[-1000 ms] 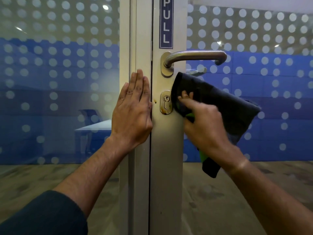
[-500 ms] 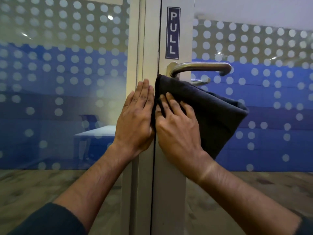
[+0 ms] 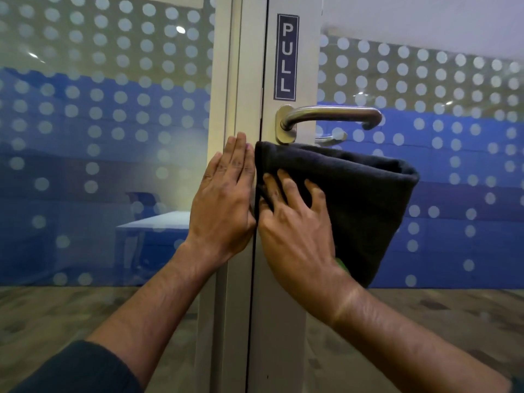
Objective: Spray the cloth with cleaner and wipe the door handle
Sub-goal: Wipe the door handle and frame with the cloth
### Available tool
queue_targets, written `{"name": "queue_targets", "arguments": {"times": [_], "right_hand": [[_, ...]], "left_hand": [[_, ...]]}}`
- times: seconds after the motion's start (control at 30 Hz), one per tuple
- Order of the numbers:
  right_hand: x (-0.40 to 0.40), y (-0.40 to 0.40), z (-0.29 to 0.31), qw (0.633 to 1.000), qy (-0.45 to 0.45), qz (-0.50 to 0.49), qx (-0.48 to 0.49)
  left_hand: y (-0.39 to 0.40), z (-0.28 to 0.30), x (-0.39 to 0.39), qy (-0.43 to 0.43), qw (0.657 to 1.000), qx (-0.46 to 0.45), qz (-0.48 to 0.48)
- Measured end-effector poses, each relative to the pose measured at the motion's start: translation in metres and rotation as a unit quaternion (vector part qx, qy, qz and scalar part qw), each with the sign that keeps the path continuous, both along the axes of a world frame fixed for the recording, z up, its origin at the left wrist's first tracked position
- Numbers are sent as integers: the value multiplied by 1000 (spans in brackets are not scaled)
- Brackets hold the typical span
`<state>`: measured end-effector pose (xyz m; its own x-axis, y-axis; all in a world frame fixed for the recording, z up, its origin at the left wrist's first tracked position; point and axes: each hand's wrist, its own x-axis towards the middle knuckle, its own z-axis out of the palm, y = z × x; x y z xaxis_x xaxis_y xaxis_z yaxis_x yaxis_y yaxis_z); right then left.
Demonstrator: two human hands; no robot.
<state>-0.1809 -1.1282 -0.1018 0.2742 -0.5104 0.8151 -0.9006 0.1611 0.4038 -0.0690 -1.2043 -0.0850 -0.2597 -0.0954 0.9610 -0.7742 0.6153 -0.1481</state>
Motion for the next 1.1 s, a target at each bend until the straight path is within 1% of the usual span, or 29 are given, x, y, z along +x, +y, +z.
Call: {"name": "queue_targets", "arguments": {"times": [0.2, 0.33, 0.37, 0.4, 0.43, 0.5, 0.53, 0.57, 0.6, 0.67, 0.87, 0.97, 1.1], "right_hand": [[-6, -2, 21, 999, 26, 8, -39], [-4, 6, 6, 998, 13, 65, 3], [-7, 11, 4, 995, -11, 103, 1], [-12, 15, 4, 986, -61, 155, -20], [-20, 20, 7, 968, -133, 204, -52], [-40, 30, 17, 912, -277, 275, -126], [-49, 35, 22, 888, -321, 293, -152], [-55, 38, 25, 873, -344, 302, -170], [-59, 39, 28, 866, -352, 305, -182], [-62, 36, 30, 866, -351, 301, -190], [-62, 16, 20, 881, -336, 284, -172], [-56, 3, 22, 907, -293, 266, -145], [-47, -13, 33, 921, -224, 288, -139]], "left_hand": [[1, 1, -1, 2, 1000, 2, -5], [2, 0, 0, -4, 1000, 12, 2], [3, 0, 0, -7, 1000, 13, 3], [4, 0, 0, -9, 1000, 14, 4], [4, 0, 0, -9, 1000, 14, 6], [3, 0, 0, -8, 1000, 13, 10], [3, 0, 0, -7, 1000, 12, 11], [3, 1, -1, -7, 1000, 13, 11], [2, 1, -1, -7, 1000, 13, 10], [1, 0, -1, -6, 1000, 14, 11], [1, 0, -2, -3, 1000, 13, 14], [0, 0, -2, -3, 1000, 8, 15], [-2, -1, -2, -1, 1000, -4, 16]]}}
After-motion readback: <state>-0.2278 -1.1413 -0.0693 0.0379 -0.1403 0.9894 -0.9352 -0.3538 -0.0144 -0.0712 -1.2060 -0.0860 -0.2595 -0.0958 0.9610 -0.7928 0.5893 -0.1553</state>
